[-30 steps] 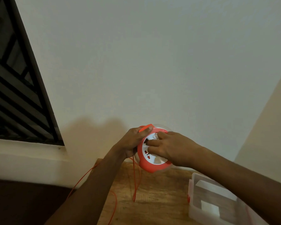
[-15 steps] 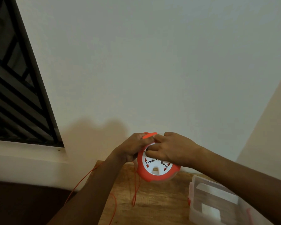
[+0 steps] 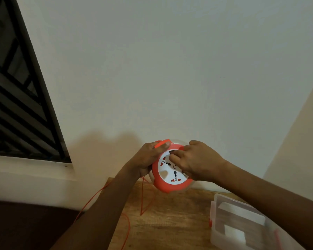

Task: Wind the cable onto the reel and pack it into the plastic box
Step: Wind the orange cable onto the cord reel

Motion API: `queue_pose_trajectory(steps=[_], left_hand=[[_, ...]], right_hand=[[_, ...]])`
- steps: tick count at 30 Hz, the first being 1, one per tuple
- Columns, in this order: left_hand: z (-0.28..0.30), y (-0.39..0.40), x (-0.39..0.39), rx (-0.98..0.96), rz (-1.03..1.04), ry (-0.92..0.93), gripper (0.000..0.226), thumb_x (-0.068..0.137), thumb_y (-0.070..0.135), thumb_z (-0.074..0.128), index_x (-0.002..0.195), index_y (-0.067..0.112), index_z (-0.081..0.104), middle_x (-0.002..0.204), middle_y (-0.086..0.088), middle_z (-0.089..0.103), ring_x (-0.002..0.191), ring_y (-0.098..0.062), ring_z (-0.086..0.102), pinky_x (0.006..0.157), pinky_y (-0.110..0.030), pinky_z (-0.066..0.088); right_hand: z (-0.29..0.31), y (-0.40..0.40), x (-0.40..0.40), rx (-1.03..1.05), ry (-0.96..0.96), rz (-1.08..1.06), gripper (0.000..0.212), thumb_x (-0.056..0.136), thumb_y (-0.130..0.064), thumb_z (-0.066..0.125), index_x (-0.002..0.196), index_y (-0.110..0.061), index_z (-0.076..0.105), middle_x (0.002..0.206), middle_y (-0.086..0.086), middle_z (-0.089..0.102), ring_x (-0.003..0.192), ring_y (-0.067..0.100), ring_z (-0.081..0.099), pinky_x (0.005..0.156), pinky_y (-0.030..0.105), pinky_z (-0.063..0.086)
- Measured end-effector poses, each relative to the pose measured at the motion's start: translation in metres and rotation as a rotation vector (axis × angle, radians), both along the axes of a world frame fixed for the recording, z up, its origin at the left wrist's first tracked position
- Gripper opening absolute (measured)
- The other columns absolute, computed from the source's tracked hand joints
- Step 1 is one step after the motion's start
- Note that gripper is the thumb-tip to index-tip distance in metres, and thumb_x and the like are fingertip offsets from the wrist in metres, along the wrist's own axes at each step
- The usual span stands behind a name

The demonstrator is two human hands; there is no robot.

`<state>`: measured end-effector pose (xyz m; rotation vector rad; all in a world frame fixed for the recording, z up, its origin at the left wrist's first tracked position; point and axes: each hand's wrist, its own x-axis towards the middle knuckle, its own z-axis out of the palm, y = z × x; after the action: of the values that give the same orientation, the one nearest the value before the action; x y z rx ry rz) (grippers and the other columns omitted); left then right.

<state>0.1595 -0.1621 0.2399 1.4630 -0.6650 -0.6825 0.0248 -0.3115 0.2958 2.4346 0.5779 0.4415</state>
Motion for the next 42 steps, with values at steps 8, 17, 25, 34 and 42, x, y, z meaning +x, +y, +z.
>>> queue_pose_trajectory(steps=[8, 17, 25, 34, 42], left_hand=[[0.005, -0.003, -0.001, -0.12, 0.159, 0.138, 0.036, 0.099, 0.043, 0.059, 0.123, 0.018, 0.067, 0.108, -0.007, 0.079, 0.085, -0.026, 0.078, 0.066, -0.034, 0.064], [0.004, -0.01, -0.005, -0.113, 0.182, 0.105, 0.034, 0.097, 0.045, 0.062, 0.118, 0.019, 0.07, 0.106, -0.009, 0.079, 0.086, -0.028, 0.078, 0.069, -0.035, 0.064], [-0.015, -0.004, -0.004, -0.092, 0.117, 0.159, 0.046, 0.095, 0.048, 0.061, 0.124, 0.012, 0.07, 0.113, -0.017, 0.077, 0.098, -0.039, 0.074, 0.086, -0.049, 0.062], [-0.009, -0.001, 0.001, -0.015, 0.076, 0.049, 0.04, 0.094, 0.052, 0.06, 0.122, 0.026, 0.069, 0.111, -0.002, 0.079, 0.096, -0.029, 0.078, 0.079, -0.042, 0.065], [-0.01, 0.006, 0.002, -0.035, 0.062, 0.033, 0.045, 0.078, 0.059, 0.068, 0.11, 0.027, 0.075, 0.107, -0.006, 0.08, 0.093, -0.03, 0.078, 0.072, -0.038, 0.064]], right_hand=[[-0.012, 0.005, 0.004, 0.15, -0.215, -0.092, 0.058, 0.059, -0.046, 0.082, 0.102, -0.009, 0.069, 0.077, 0.011, 0.074, 0.05, 0.026, 0.065, 0.051, 0.035, 0.055], [-0.023, 0.028, -0.001, 0.44, -0.199, -0.433, 0.064, 0.077, -0.064, 0.056, 0.119, -0.016, 0.062, 0.099, 0.002, 0.074, 0.077, 0.022, 0.07, 0.067, 0.034, 0.055], [-0.016, 0.042, -0.017, 0.641, -0.062, -0.599, 0.035, 0.085, -0.047, 0.056, 0.111, -0.024, 0.059, 0.102, 0.0, 0.069, 0.086, 0.023, 0.064, 0.065, 0.03, 0.045], [-0.012, 0.039, -0.017, 0.293, 0.234, -0.192, 0.065, 0.068, -0.023, 0.086, 0.127, -0.021, 0.059, 0.139, 0.004, 0.054, 0.124, 0.031, 0.052, 0.094, 0.051, 0.049], [-0.016, 0.034, -0.02, 0.095, 0.207, -0.112, 0.055, 0.07, -0.027, 0.085, 0.12, -0.029, 0.062, 0.139, 0.014, 0.048, 0.118, 0.036, 0.051, 0.086, 0.049, 0.055]])
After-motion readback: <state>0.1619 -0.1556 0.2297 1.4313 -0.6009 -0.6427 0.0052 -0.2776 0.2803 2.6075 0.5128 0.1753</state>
